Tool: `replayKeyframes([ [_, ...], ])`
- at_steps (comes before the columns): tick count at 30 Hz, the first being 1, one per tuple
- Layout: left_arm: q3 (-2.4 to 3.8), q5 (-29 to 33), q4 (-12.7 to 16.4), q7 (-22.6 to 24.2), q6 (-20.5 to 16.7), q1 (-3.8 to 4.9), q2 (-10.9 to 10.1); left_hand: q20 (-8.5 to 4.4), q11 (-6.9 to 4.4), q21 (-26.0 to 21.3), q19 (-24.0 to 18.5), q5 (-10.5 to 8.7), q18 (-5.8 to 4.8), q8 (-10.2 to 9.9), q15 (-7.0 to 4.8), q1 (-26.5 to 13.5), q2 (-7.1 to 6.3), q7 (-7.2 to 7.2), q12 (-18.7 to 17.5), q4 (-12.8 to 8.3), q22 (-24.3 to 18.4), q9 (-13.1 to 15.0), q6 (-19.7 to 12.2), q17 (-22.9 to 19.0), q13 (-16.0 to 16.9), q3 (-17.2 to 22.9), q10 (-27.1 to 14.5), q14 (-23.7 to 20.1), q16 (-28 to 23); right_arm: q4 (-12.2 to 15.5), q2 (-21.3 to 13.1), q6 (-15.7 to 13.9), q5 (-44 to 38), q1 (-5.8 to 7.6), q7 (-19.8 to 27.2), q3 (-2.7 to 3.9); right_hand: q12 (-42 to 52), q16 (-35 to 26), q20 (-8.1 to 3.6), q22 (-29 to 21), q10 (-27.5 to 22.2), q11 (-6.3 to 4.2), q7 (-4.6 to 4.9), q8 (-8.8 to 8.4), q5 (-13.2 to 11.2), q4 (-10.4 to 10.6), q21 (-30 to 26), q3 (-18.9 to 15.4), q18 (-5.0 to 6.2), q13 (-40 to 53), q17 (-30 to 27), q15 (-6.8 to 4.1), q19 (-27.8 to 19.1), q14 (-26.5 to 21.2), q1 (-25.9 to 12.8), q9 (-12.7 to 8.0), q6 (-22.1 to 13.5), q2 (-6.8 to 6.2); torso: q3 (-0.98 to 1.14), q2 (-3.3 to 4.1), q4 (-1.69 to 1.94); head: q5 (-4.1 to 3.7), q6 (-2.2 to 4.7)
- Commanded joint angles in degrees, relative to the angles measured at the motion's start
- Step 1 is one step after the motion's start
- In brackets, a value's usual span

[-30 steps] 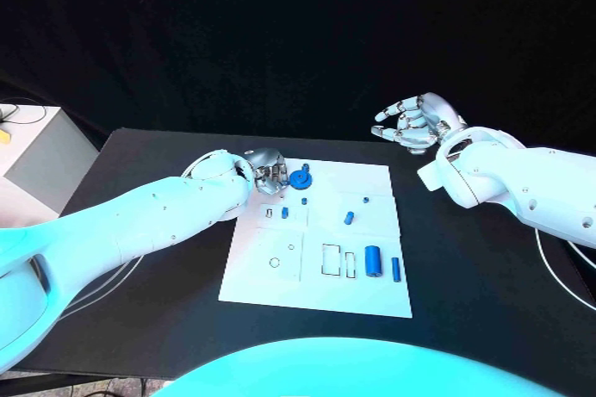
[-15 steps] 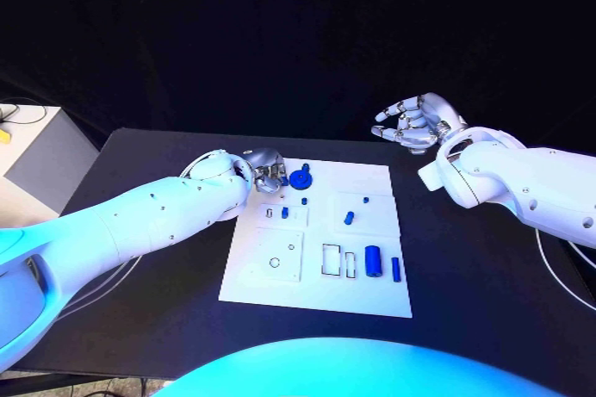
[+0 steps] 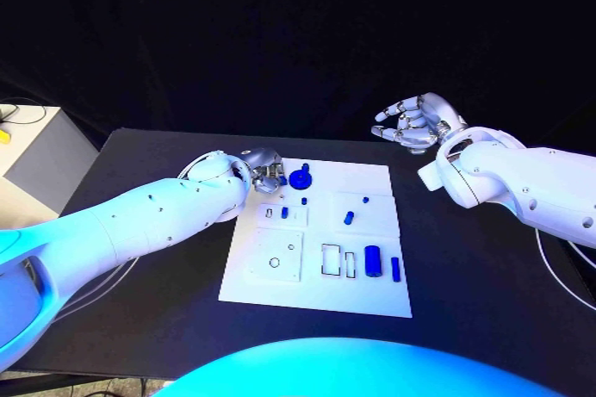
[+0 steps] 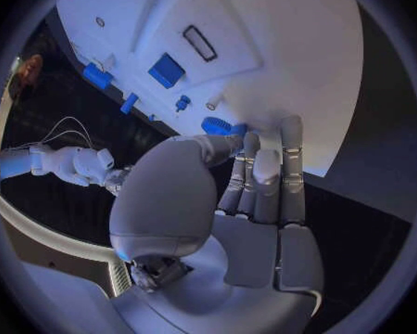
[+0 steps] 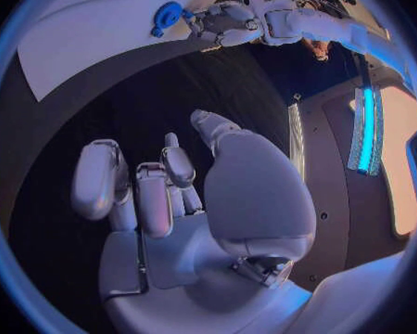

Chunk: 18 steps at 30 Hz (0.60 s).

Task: Assemble the parts on the task board

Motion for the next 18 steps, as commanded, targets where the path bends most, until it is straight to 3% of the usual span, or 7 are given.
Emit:
replayKeyframes([
  [1,-0.02,-0.7,0.5,0.0,-1.2,-0.08,-0.2,-0.14,0.15,0.3,-0.3,0.16,0.86,1.0,-0.02,-0.9,0.01,0.02,0.3,-0.4,0.1,18.0,0.9,0.2,0.1,0.4,0.2,0.3,0.0,0.0,0.0,0.5,-0.3,0.00,0.6,0.02,0.2,0.2,0.04,4.3,0.3,-0.07,-0.12,0.30,0.3,0.2,0.1,0.0,0.68,0.0,5.1,0.44,0.1,2.6,0.1,0.1,-0.4,0.41,-0.02,0.01,-0.01,0.07,0.01],
  [10,0.13,-1.2,2.5,0.0,-2.6,-0.03,-2.2,-0.69,-0.41,1.5,0.0,0.31,0.89,2.0,-0.58,-3.5,-1.55,-0.54,0.2,-3.1,0.9,18.0,2.5,2.0,0.0,3.6,1.5,1.9,0.7,-0.1,-0.1,0.5,-0.3,0.00,0.6,0.02,0.2,0.2,0.04,4.3,0.3,-0.07,-0.12,0.30,0.3,0.2,0.1,0.0,0.68,0.0,5.1,0.44,0.1,2.6,0.1,0.1,-0.4,0.41,0.10,-0.08,0.12,0.14,0.01],
  [18,0.98,-1.7,5.0,-0.4,-3.6,-0.02,-4.5,-1.15,-1.39,4.1,1.8,0.62,0.45,2.9,-1.46,-7.7,-2.92,-1.50,0.3,-5.5,3.7,17.8,4.8,6.2,0.3,6.4,3.9,4.8,2.4,-0.2,-0.1,0.5,-0.3,-0.02,0.6,0.02,0.2,0.2,0.04,4.3,0.3,-0.07,-0.12,0.30,0.3,0.2,0.1,0.0,0.68,0.0,5.1,0.44,0.1,2.6,0.1,0.1,-0.4,0.41,-0.07,0.01,0.02,0.23,0.01],
])
